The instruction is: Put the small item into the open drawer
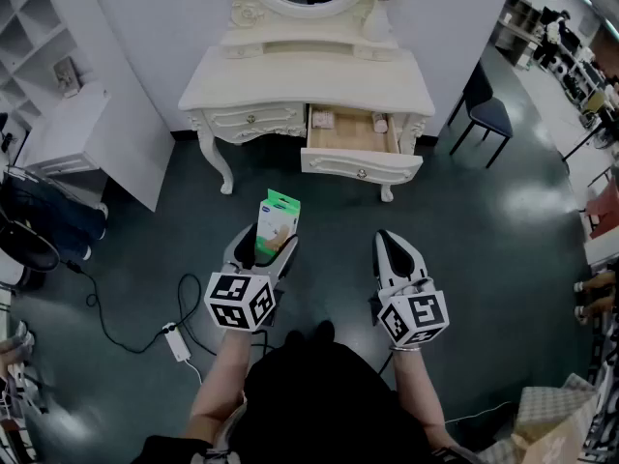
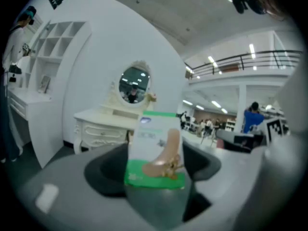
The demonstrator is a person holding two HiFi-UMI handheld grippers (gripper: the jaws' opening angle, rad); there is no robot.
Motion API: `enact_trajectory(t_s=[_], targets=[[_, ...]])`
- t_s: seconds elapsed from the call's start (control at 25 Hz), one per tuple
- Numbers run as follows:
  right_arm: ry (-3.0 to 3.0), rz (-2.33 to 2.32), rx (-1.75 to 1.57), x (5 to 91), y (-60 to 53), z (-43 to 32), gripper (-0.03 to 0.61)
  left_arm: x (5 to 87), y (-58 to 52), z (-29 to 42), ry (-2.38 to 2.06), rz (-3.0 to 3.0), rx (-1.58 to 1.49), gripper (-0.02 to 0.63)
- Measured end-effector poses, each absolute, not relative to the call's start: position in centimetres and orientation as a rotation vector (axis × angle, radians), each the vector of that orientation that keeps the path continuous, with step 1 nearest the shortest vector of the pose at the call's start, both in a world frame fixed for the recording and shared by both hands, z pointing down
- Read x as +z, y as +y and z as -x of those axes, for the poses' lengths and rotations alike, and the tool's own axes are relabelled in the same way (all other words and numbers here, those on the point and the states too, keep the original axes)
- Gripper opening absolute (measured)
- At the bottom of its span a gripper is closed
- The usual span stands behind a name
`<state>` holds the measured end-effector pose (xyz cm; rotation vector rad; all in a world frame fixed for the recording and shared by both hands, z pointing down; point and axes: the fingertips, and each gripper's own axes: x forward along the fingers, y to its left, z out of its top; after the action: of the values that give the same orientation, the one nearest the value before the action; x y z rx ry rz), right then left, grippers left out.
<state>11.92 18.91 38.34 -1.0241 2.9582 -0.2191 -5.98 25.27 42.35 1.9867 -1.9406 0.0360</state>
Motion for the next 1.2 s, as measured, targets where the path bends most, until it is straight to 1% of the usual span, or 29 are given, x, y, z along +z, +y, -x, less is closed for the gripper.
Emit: enact_trajectory(t_s=[0.4, 1.2], targets=[[2.953, 0.981, -0.255, 38.5, 18.2, -11.9, -0.003, 42.6, 24.6, 6.2, -1.955, -1.983, 0.040, 0.357], [2.925, 0.960, -0.216, 37.3, 15.3, -13.1, -0.003, 41.5, 21.4, 5.6, -2.019, -1.999, 0.073, 0.357]])
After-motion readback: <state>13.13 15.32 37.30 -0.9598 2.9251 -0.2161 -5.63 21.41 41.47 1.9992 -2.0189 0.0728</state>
